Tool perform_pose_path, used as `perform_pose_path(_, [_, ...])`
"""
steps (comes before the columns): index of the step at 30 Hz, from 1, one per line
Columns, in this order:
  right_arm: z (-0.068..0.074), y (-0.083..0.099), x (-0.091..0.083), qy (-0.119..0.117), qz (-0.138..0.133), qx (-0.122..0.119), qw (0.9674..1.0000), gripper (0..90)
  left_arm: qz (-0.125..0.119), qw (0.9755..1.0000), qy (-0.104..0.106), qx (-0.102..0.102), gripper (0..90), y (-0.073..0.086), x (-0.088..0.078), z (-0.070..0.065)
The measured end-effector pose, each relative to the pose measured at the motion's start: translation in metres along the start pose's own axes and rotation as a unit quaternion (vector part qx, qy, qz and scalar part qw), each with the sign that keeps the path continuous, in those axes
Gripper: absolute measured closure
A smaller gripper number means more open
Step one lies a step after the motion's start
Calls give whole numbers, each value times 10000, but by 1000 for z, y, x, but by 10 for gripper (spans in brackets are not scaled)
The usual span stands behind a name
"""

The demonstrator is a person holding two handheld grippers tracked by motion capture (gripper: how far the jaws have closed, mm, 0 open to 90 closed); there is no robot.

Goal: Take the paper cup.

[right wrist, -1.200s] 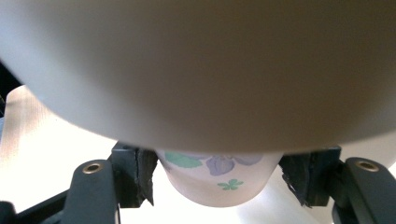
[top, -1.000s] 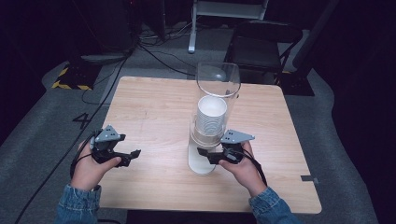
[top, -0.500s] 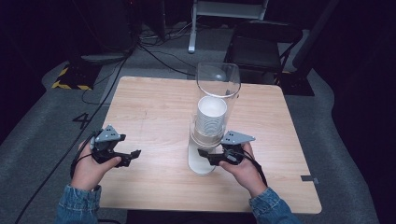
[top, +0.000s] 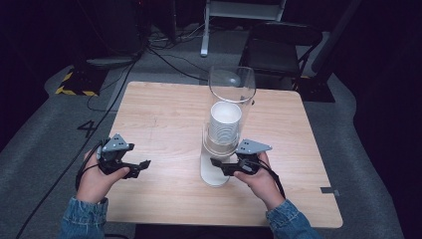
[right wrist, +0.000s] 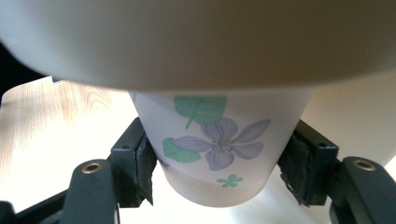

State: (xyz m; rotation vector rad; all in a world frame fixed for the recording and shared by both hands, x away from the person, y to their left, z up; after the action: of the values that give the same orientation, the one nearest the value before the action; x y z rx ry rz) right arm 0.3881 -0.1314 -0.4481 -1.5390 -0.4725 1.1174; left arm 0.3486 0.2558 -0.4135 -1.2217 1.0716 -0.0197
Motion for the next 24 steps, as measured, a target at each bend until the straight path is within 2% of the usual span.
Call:
perform_pose_path(5, [-1, 0, 1, 13, -17, -71, 10000, 353, 31, 10000, -4, 77, 155, 0, 0, 1])
perform_pose_path(14, [-2, 1, 2, 37, -44, -145, 9999, 354, 29, 10000, 10, 60, 155, 0, 0, 1])
perform_pose_path(24, [-1, 1, 0, 67, -6, -113, 9999, 355, 29, 10000, 15, 64, 155, 0, 0, 0])
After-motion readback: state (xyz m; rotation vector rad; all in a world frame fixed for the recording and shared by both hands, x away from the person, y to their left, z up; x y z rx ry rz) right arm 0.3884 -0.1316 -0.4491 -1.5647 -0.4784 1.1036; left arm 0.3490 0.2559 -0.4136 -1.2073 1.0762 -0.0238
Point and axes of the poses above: each handheld gripper's, and its own axes: x roughly forward along the jaws, y roughly out of its underside, z roughly to its left, the point moved 1 cm from there along x, roughly forward along the jaws
